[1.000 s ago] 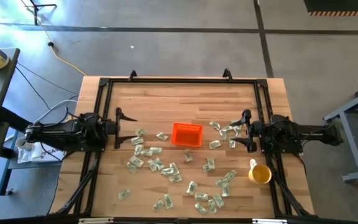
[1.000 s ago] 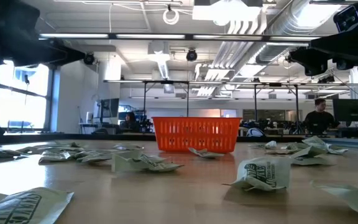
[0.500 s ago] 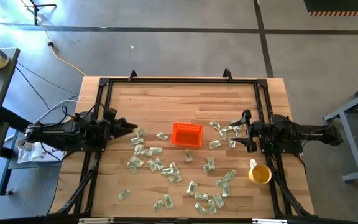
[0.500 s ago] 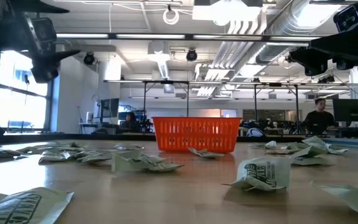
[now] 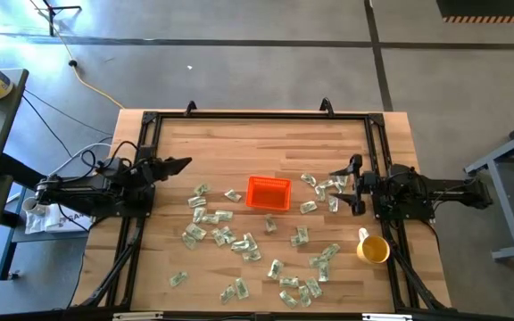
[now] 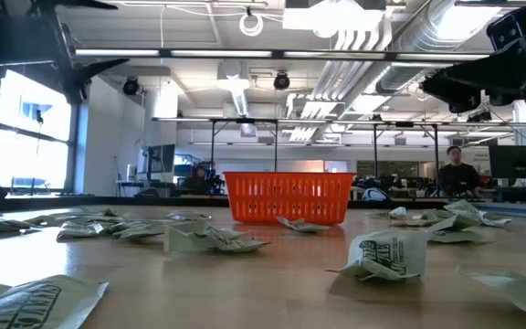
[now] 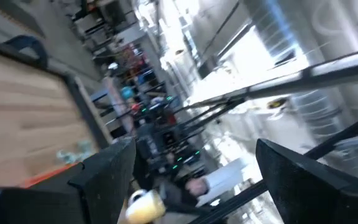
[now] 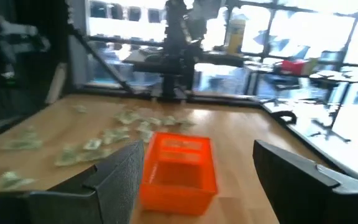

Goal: Pick and place Stevia / Truvia into bins
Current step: Put the light green stevia packet into the orange bin

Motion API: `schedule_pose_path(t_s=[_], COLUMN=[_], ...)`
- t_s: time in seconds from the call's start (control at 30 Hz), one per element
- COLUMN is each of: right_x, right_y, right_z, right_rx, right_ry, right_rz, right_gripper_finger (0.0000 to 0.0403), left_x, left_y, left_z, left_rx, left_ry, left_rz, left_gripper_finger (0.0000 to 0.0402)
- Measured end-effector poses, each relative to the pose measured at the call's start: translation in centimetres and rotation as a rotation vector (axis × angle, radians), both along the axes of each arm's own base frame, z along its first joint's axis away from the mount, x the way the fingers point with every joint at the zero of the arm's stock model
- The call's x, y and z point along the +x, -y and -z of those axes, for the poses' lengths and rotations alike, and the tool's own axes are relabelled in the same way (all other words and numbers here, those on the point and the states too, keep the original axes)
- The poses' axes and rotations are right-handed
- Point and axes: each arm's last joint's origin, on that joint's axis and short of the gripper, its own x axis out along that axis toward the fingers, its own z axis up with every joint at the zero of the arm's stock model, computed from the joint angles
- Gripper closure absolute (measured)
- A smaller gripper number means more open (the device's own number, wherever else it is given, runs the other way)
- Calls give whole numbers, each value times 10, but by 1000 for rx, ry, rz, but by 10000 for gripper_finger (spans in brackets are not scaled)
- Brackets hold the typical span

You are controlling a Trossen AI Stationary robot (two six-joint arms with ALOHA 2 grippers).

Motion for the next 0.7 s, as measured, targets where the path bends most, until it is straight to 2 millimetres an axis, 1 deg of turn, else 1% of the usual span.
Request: schedule_pose_path(t_s=[0.17,0.23,0.37,0.47,0.63,0.7], right_x=[-1,-2,-8,-13,-25,-29], right_y=[2,3,3,1,-6,-8], right_z=[-11,-18,-35,-47,-62,-66], right_rx=[45,83,130,113,14,-26], right_ry=[112,197,381,516,696,752], right_rz=[59,103,81,-1,-228,-287], right_gripper_finger=[111,111,111,111,111,111], left_x=[-4,-5,-5,-4,-4,-4], left_y=[-1,-2,-2,-2,-3,-3], left_z=[-9,-10,-10,-8,-7,-8], left_rx=[-2,2,3,43,0,-17], left_ry=[101,111,104,63,73,89], left_rz=[-43,-79,-101,-117,-128,-127], left_gripper_finger=[34,36,37,37,37,37])
